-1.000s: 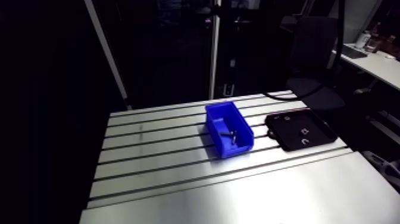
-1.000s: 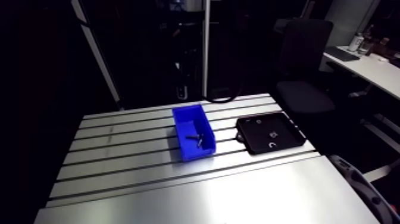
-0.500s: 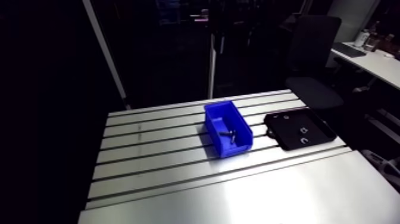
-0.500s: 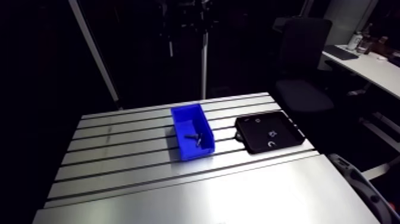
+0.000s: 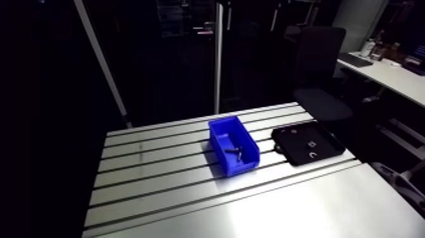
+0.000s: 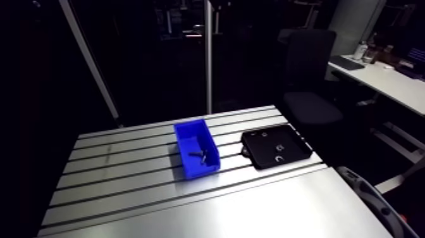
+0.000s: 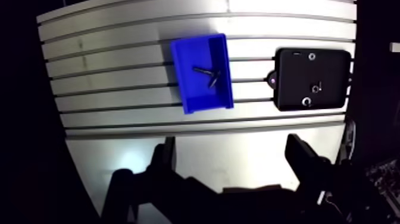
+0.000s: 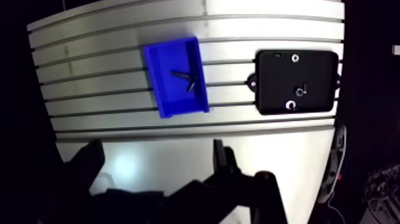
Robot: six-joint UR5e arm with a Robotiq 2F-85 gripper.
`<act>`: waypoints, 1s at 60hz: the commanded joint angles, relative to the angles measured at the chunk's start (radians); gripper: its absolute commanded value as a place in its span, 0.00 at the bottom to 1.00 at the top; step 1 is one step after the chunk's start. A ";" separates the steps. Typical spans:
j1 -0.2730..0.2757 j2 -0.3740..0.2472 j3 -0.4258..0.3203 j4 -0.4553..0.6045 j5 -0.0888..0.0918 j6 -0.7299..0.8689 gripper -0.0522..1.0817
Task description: Pick up the M10 bolt from the tray and put it into the blue bin.
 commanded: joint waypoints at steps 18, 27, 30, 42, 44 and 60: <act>-0.002 -0.096 0.025 0.019 -0.009 0.004 0.05; -0.003 -0.109 0.039 0.018 -0.010 0.006 0.05; -0.002 -0.111 0.045 0.016 -0.012 0.006 0.05; -0.002 -0.121 0.072 0.010 -0.015 0.006 0.05; -0.002 -0.122 0.072 0.010 -0.014 0.006 0.05; -0.002 -0.127 0.080 0.007 -0.015 0.007 0.05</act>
